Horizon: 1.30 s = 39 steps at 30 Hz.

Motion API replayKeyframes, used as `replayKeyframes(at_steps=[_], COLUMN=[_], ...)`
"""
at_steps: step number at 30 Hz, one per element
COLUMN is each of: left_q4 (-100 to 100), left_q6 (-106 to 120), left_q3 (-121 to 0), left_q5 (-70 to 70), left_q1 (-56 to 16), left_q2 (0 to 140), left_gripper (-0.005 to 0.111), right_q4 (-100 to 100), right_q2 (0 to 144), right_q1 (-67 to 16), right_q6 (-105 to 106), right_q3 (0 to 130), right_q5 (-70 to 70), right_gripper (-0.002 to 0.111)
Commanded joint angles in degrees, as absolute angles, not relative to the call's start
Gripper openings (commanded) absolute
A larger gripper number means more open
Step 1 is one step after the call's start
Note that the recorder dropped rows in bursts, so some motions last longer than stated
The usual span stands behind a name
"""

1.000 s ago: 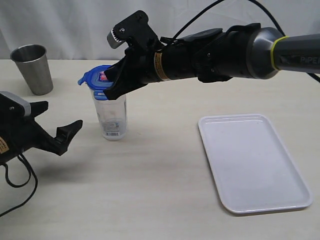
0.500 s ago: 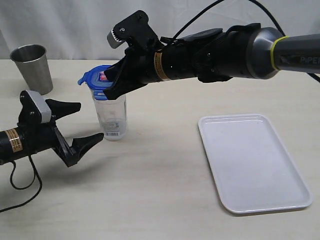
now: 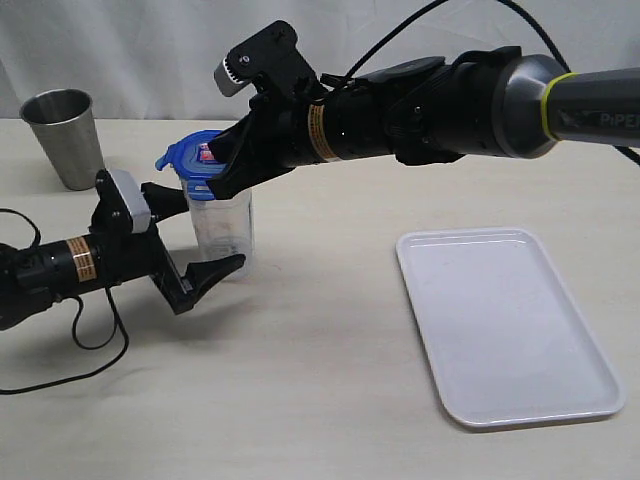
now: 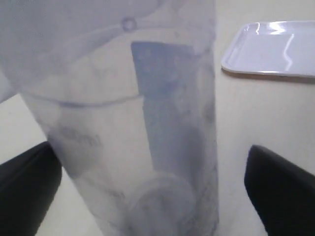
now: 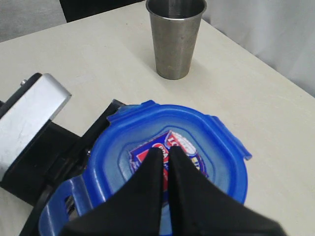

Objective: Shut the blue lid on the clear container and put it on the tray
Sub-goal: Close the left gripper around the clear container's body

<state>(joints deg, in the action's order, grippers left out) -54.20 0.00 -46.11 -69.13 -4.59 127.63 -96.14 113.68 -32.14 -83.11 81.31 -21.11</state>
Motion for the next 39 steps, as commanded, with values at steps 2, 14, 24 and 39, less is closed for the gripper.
replayKeyframes(at_steps=[2,14,24,39], left_q4=[-53.28,-48.65,-47.22,-47.29], left_q6=[-2.38,-8.85,-10.52,-10.66], left_q3=[-48.77,-49.51,-49.51,-49.51], left_q5=[-68.11,-68.43,-66.47,-69.96], left_q1=[-5.48,-7.55,-7.77,-7.77], left_q2=[127.64,127.64,129.75,132.18], left_gripper=[0.105,0.105,0.105,0.105], right_q4=[-96.91,-96.91,-96.91,-96.91], right_q2=[113.58,113.58,113.58,113.58], right_q1=[-32.07,-32.14,-32.14,-32.14], right_q6=[-83.31,-83.77,-84.22,-84.36], right_q3=[81.26,81.26,81.26,81.26], right_q5=[-20.69,-20.69,-20.69,-20.69], right_gripper=[0.004,0.004,0.004,0.004])
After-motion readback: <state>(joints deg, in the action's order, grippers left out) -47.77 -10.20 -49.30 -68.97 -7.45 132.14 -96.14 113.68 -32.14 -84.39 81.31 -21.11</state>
